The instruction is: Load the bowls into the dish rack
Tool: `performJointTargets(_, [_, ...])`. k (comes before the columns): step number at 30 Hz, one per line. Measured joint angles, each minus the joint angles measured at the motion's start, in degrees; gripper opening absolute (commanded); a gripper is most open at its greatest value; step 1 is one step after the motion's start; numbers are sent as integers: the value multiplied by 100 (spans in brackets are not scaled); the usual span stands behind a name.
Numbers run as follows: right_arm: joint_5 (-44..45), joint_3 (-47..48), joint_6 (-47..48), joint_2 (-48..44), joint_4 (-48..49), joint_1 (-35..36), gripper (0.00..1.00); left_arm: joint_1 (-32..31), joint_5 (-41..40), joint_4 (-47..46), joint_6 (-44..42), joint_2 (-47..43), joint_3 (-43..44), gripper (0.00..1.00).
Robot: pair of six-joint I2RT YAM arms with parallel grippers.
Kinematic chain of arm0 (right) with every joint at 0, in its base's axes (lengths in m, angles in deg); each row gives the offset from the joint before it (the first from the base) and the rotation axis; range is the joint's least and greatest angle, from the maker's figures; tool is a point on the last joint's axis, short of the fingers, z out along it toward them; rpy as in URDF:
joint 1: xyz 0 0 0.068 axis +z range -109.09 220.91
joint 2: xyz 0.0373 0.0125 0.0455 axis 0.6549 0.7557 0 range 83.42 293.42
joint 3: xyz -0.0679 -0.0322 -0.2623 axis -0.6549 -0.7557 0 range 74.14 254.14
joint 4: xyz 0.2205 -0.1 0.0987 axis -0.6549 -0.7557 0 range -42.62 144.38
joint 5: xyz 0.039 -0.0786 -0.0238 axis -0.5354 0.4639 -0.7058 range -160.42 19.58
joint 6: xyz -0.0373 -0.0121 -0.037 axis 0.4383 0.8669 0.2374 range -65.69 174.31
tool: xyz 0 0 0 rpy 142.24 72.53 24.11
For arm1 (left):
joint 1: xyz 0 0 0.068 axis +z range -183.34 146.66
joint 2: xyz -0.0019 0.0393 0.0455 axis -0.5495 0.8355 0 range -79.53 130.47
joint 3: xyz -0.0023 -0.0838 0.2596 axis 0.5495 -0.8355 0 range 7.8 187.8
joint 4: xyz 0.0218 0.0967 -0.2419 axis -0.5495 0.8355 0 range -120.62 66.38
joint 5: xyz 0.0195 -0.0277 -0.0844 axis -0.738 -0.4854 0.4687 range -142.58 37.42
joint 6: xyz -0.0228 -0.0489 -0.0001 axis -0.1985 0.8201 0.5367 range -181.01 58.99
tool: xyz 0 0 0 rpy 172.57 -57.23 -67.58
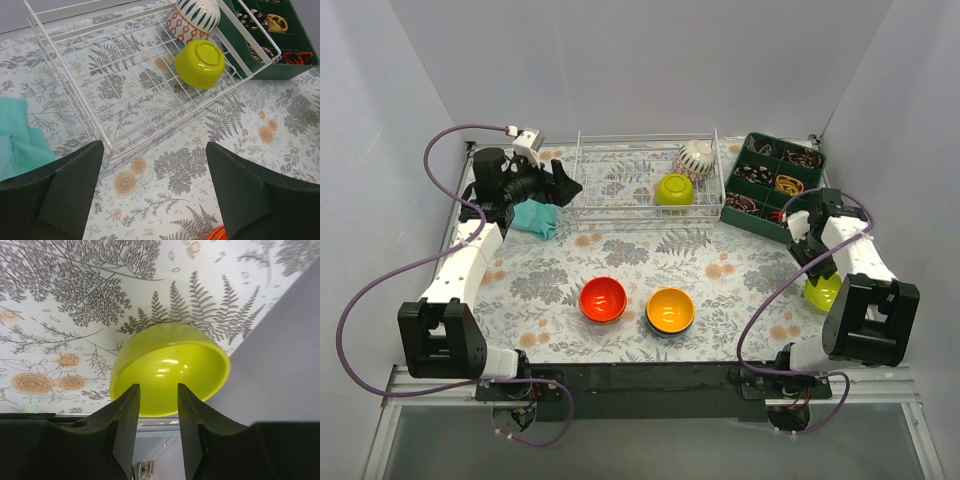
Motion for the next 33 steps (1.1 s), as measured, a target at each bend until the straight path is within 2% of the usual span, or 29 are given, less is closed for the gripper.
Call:
performJointTargets(8, [-754, 313, -151, -682, -52, 0, 49, 0, 20, 688, -404, 164, 479, 84])
performJointTargets(21, [-1023, 59, -306, 28, 68, 0, 51, 0, -345, 1491, -1174, 490, 767, 85])
performJointTargets(33, [-946, -42, -411, 278, 332, 0, 35, 0, -527, 1574, -1281, 737, 798, 85])
